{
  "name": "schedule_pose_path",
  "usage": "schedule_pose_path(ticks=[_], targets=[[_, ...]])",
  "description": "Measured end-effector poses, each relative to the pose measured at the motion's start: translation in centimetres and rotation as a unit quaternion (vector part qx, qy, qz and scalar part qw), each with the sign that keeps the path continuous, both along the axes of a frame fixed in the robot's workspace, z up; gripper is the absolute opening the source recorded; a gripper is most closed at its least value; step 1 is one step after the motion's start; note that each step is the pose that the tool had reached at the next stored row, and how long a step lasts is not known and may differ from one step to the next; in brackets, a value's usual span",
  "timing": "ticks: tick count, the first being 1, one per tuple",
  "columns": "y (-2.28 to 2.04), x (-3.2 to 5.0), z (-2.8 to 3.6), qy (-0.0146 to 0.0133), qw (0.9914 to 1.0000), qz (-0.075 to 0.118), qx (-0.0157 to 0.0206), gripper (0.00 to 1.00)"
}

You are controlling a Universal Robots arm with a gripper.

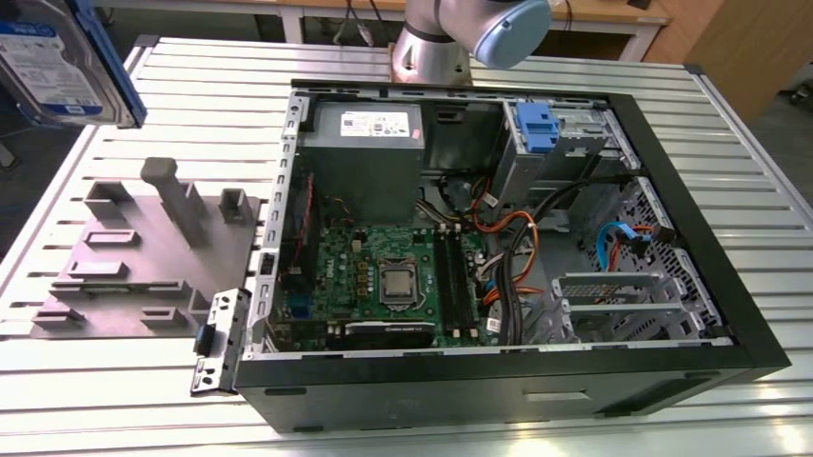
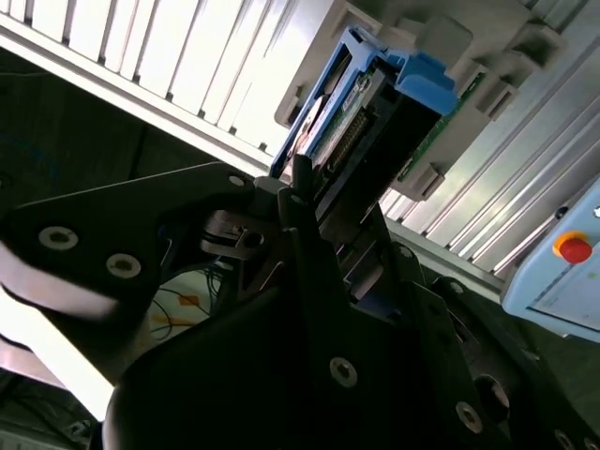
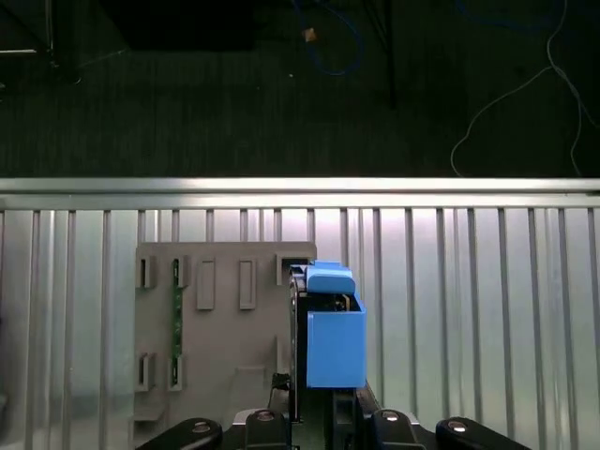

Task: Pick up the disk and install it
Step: 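Pick up the disk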

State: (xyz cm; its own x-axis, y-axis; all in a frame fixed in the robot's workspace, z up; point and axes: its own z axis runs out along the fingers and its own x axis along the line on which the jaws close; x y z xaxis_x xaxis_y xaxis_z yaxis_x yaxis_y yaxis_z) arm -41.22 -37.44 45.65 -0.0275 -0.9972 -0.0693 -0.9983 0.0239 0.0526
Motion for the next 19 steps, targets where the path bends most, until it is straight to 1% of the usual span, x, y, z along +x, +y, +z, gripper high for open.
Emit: schedule_pose_path(ticks=[2,4,8,9,15,19], targets=[[0.00,0.00,0.80,0.0000,1.00000,0.000,0.0000,0.35],[0.00,0.00,1.44,0.0000,1.00000,0.000,0.0000,0.35],[0.00,0.00,2.46,0.0000,1.00000,0.000,0.0000,0.35],[0.00,0.00,2.55,0.0000,1.00000,0.000,0.0000,0.35],[0.00,0.02,2.56,0.0000,1.00000,0.000,0.0000,0.35],[0.00,0.67,2.56,0.0000,1.00000,0.000,0.0000,0.35]])
